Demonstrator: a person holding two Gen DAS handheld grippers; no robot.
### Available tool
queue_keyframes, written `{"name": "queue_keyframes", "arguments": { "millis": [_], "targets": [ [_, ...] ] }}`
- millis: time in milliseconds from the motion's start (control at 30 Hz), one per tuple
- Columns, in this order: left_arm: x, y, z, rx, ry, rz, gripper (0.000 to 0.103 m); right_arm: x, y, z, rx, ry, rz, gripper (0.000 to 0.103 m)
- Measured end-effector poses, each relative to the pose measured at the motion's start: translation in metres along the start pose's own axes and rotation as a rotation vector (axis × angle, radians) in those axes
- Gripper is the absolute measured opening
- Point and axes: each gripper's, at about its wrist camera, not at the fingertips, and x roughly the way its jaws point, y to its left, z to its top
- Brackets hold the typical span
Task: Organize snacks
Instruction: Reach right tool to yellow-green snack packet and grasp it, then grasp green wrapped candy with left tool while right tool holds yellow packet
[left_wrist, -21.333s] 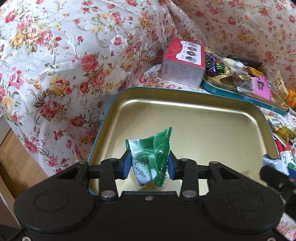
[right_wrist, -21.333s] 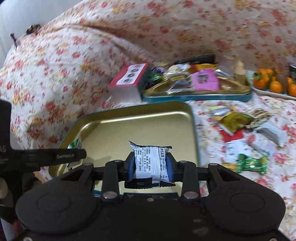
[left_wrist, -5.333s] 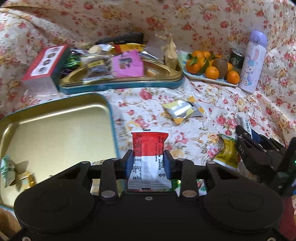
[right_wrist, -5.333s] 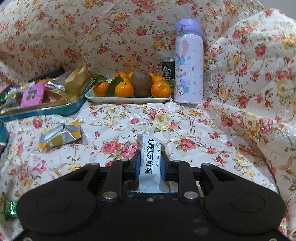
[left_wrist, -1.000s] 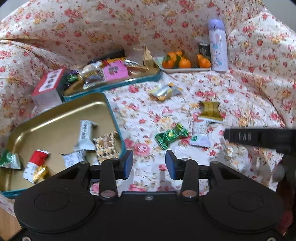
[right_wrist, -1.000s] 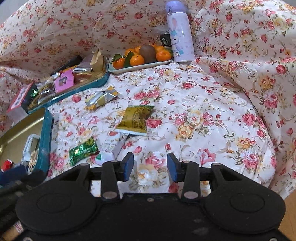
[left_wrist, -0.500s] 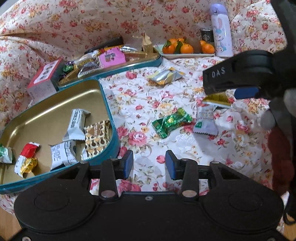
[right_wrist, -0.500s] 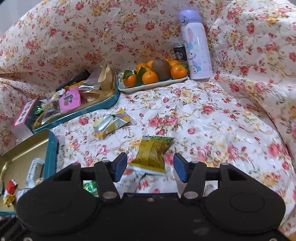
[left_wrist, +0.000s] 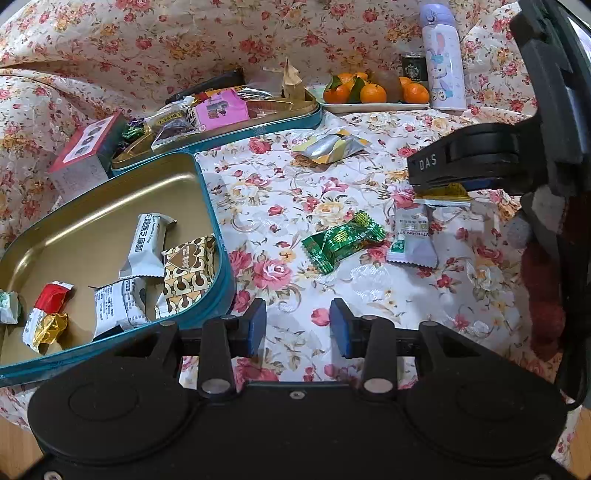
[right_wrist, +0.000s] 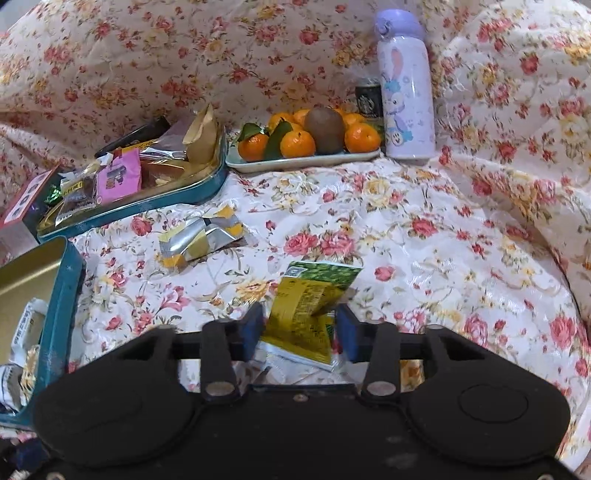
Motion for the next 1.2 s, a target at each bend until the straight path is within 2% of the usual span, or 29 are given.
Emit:
{"name": "queue_keyframes", "arguments": {
  "millis": [400,667,933,1200],
  "targets": [
    [0.001,-0.01,0.014,0.077,-0.036,-0.01,0.049,0.01,-0.019,0.007,-0.073,-0.086,-0.041,0.041],
    [0.004,-0.021,0.027,0.218,-0.075,-0.011,0.049,0.022,-0.028,-0.001,-0.094,-0.153,-0.015,0.042],
    [0.013,-0.032,0.028,0.382,-0.076,-0.018,0.049,0.023,-0.04,-0.001,-0.022,-0.156,0.037,0.043],
    [0.028,-0.034,0.033,0.4,-0.042,-0.043,0.05,0.024,-0.039,-0.002,-0.02,-0.157,0.034,0.043]
  ]
}}
